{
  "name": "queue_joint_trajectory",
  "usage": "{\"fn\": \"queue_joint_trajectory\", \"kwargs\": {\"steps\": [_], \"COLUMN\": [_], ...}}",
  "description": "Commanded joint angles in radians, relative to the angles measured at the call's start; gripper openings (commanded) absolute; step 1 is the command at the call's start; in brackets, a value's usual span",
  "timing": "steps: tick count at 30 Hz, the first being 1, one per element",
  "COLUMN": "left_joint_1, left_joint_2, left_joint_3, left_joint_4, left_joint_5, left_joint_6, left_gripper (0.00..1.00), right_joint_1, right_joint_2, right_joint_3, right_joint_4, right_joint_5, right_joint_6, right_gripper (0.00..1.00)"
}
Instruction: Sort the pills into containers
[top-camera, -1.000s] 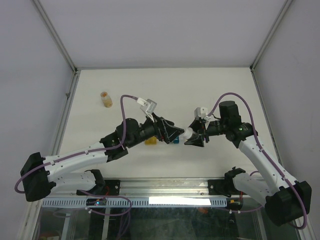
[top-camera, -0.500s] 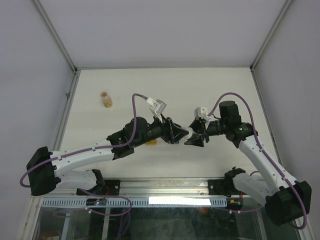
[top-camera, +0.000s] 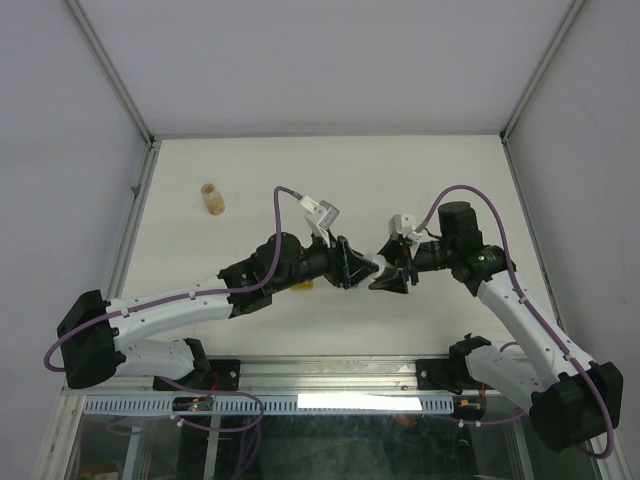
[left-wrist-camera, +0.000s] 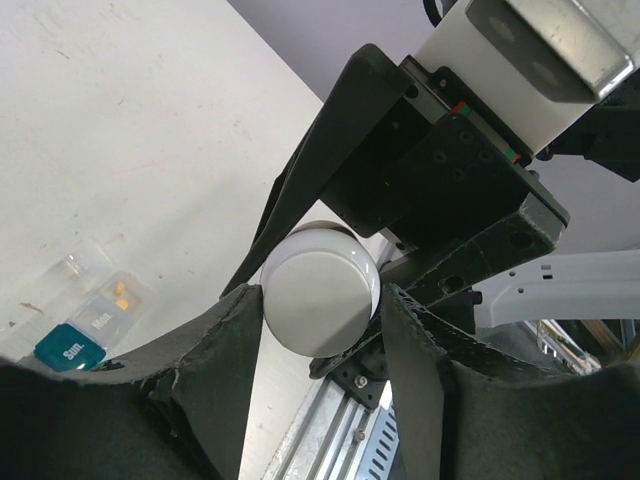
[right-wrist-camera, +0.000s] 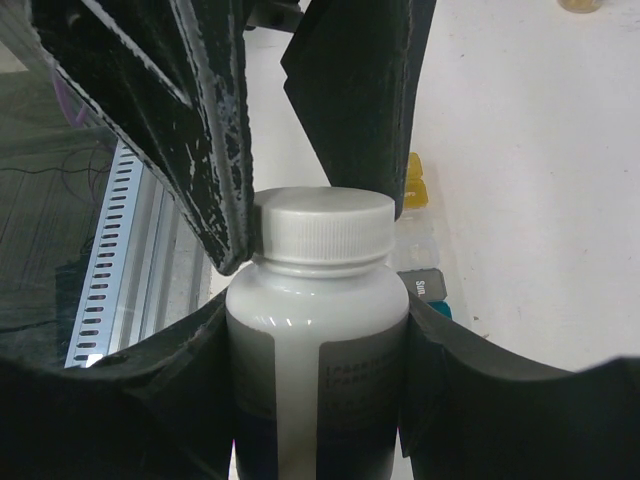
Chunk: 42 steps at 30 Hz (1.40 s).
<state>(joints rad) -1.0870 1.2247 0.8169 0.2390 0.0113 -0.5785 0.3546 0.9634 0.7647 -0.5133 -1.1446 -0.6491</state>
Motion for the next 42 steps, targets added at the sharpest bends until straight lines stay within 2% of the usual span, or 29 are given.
{"fn": "queue_joint_trajectory", "kwargs": {"steps": [1,5,8,13,15,18,20,23,25,28,32,34,38,42], "left_joint_1": [-0.008,-0.008,-0.007,0.004,0.008,0.040,0.087,0.156,0.168,0.173,0.176,0.178,0.182,0.182], "left_joint_2": [-0.002,0.004,0.010,0.025,0.035,0.056,0.088,0.143,0.167,0.168,0.107,0.065,-0.013,-0.095], "left_joint_3": [0.055,0.057,0.053,0.036,0.036,0.046,0.070,0.123,0.146,0.142,0.053,-0.007,-0.115,-0.215], "left_joint_4": [0.007,0.007,0.026,0.063,0.025,-0.030,-0.037,-0.037,-0.035,0.008,0.174,0.248,0.353,0.457], "left_joint_5": [0.035,0.054,0.118,0.401,0.550,0.709,0.826,0.927,0.933,0.908,0.807,0.757,0.646,0.439], "left_joint_6": [0.028,0.043,0.091,0.431,0.647,0.871,0.928,0.918,0.906,0.883,0.813,0.794,0.711,0.530], "left_gripper": [0.47,0.28,0.23,0.22,0.22,0.24,0.24,0.29,0.38,0.57,0.87,0.98,0.99,0.99], "right_joint_1": [-0.006,-0.006,-0.007,-0.008,-0.007,-0.008,-0.008,-0.009,-0.009,-0.010,-0.011,-0.011,-0.011,-0.011], "right_joint_2": [-0.005,-0.005,-0.005,-0.005,-0.006,-0.008,-0.009,-0.009,-0.009,-0.008,-0.009,-0.009,-0.009,-0.011], "right_joint_3": [0.044,0.044,0.043,0.043,0.044,0.042,0.044,0.044,0.043,0.044,0.045,0.045,0.045,0.045], "right_joint_4": [0.037,0.038,0.037,0.036,0.036,0.036,0.036,0.035,0.035,0.032,0.029,0.029,0.027,0.027], "right_joint_5": [-0.028,-0.029,-0.030,-0.035,-0.037,-0.038,-0.039,-0.039,-0.039,-0.040,-0.040,-0.042,-0.043,-0.044], "right_joint_6": [-0.007,-0.007,-0.007,-0.007,-0.007,-0.007,-0.007,-0.009,-0.010,-0.013,-0.015,-0.016,-0.017,-0.019], "right_gripper": [0.00,0.00,0.00,0.00,0.00,0.00,0.00,0.00,0.00,0.00,0.00,0.00,0.00,0.00]}}
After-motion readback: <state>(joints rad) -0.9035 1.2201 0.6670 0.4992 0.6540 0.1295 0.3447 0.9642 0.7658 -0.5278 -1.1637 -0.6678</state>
